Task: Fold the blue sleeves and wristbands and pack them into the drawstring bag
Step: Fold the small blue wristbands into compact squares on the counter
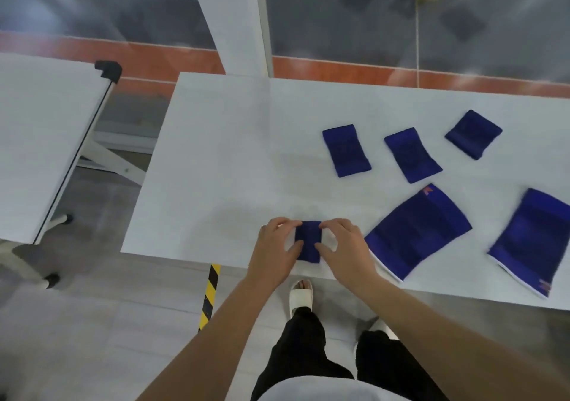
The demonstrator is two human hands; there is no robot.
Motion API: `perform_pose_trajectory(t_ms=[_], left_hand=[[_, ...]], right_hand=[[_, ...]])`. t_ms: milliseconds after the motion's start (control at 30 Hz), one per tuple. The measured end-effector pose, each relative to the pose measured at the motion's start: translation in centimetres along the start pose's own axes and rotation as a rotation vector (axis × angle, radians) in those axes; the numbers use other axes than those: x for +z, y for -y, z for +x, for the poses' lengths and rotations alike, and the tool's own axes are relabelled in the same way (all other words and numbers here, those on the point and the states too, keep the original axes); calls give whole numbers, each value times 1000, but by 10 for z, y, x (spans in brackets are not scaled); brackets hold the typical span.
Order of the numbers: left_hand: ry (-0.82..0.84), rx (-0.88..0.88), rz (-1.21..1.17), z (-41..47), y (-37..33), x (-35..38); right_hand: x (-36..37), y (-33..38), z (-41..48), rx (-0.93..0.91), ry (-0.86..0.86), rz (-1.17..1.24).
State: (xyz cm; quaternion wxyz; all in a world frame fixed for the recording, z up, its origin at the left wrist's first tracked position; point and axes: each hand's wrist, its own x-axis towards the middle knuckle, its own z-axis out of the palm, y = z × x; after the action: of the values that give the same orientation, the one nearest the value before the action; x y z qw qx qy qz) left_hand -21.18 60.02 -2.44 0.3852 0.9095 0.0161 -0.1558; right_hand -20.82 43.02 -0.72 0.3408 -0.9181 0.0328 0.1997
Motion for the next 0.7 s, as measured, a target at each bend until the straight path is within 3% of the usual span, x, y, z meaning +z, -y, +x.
perform_pose_trajectory(t_ms=[100, 233, 567, 700], left_hand=[[-82, 171, 404, -5, 4, 6], [63, 262, 640, -3, 11, 28], [205, 197, 691, 2, 14, 42], [282, 148, 609, 8, -1, 26]], right_hand=[[-6, -8, -4, -211, 24, -352], [-2, -27, -6, -354, 82, -623], [-13, -39, -4, -280, 199, -663], [-25, -31, -2, -268, 179, -536]])
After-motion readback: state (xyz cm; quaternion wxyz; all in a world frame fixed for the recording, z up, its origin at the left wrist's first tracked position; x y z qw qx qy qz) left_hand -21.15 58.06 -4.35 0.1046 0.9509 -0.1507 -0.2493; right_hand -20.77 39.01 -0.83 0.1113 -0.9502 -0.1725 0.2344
